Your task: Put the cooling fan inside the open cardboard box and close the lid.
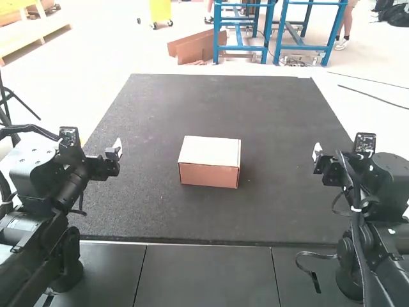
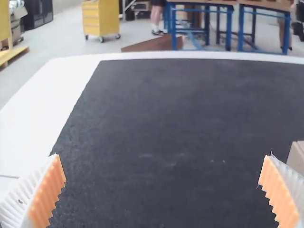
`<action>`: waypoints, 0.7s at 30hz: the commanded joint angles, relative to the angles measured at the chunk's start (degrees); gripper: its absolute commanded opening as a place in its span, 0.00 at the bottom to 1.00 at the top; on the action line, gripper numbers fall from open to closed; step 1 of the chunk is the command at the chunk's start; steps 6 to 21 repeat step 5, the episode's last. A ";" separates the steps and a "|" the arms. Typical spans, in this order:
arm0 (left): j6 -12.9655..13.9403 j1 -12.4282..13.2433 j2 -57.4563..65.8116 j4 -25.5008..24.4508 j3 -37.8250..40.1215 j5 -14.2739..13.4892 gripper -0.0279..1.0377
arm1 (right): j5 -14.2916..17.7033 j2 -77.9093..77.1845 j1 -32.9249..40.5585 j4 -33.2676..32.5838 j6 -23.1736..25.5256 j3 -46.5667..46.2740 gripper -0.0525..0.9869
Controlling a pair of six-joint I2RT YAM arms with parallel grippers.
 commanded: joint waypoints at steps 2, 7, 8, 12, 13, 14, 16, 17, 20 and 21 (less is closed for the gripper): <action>-0.45 0.88 -0.69 0.13 -0.49 -0.31 0.93 | -0.19 -0.73 -1.14 -0.56 0.47 -0.25 0.93; -0.37 0.88 -0.69 0.22 -0.49 -0.31 0.93 | -0.37 -0.73 -1.14 -0.21 0.56 -0.16 0.93; -0.37 0.88 -0.69 0.22 -0.49 -0.31 0.93 | -0.37 -0.73 -1.14 -0.21 0.56 -0.16 0.93; -0.37 0.88 -0.69 0.22 -0.49 -0.31 0.93 | -0.37 -0.73 -1.14 -0.21 0.56 -0.16 0.93; -0.37 0.88 -0.69 0.22 -0.49 -0.31 0.93 | -0.37 -0.73 -1.14 -0.21 0.56 -0.16 0.93; -0.37 0.88 -0.69 0.22 -0.49 -0.31 0.93 | -0.37 -0.73 -1.14 -0.21 0.56 -0.16 0.93; -0.37 0.88 -0.69 0.22 -0.49 -0.31 0.93 | -0.37 -0.73 -1.14 -0.21 0.56 -0.16 0.93; -0.37 0.88 -0.69 0.22 -0.49 -0.31 0.93 | -0.37 -0.73 -1.14 -0.21 0.56 -0.16 0.93; -0.37 0.88 -0.69 0.22 -0.49 -0.31 0.93 | -0.37 -0.73 -1.14 -0.21 0.56 -0.16 0.93; -0.37 0.88 -0.69 0.22 -0.49 -0.31 0.93 | -0.37 -0.73 -1.14 -0.21 0.56 -0.16 0.93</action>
